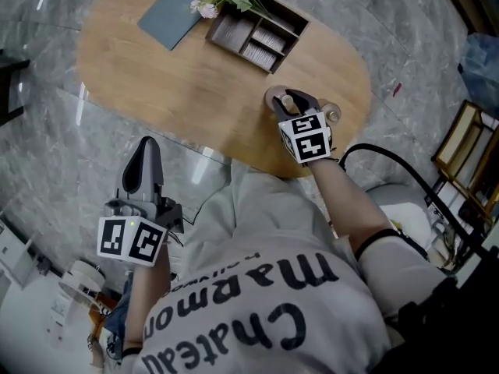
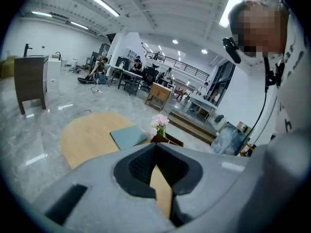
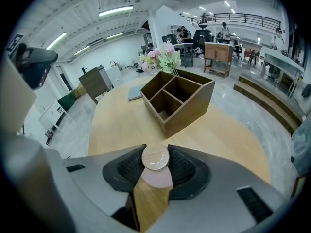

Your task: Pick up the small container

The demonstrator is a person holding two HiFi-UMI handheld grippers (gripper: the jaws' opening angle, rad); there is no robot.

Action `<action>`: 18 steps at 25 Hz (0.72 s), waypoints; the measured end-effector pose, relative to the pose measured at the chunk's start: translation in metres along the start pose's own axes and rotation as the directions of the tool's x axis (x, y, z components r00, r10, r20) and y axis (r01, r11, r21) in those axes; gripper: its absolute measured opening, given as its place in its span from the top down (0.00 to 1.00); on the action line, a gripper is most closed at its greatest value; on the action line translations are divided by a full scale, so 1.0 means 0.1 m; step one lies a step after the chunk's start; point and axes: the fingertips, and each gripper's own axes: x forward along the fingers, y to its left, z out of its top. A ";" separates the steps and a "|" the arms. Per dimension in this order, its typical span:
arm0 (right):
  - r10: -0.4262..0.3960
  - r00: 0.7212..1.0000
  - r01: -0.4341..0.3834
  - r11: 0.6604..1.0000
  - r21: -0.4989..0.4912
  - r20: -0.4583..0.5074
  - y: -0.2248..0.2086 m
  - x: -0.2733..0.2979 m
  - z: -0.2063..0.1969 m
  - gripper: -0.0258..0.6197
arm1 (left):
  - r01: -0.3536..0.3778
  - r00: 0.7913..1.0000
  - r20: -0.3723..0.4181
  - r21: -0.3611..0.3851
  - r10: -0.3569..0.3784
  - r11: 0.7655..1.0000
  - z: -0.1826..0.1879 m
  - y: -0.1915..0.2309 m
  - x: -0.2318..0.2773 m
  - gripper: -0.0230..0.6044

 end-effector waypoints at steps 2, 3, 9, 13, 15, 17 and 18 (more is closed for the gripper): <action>0.001 1.000 -0.001 1.000 0.001 0.003 0.00 -0.03 0.04 0.75 | -0.003 1.000 0.009 0.007 0.003 1.000 0.04 -0.01 -0.03 0.94; 0.000 1.000 0.000 1.000 0.006 0.003 0.00 -0.05 0.06 0.75 | -0.004 1.000 0.013 0.010 0.004 1.000 0.06 -0.01 -0.04 0.94; -0.002 1.000 0.001 0.999 0.037 0.030 0.04 -0.25 0.24 0.75 | 0.010 0.997 0.071 0.042 -0.013 0.999 0.32 -0.07 -0.08 0.94; -0.025 0.994 0.019 0.998 0.059 0.108 0.05 -0.50 0.47 0.75 | 0.045 0.992 0.120 0.031 -0.049 0.999 0.48 -0.15 -0.11 0.94; -0.025 0.988 0.014 0.997 0.072 0.150 0.08 -0.65 0.60 0.75 | 0.082 0.986 0.141 0.018 -0.084 0.996 0.54 -0.22 -0.15 0.94; -0.024 0.982 0.011 0.997 0.073 0.187 0.10 -0.82 0.73 0.75 | 0.110 0.981 0.161 0.017 -0.111 0.994 0.60 -0.29 -0.22 0.94; -0.024 0.979 0.009 0.997 0.072 0.204 0.11 -0.90 0.79 0.75 | 0.119 0.978 0.170 0.022 -0.121 0.993 0.63 -0.32 -0.26 0.94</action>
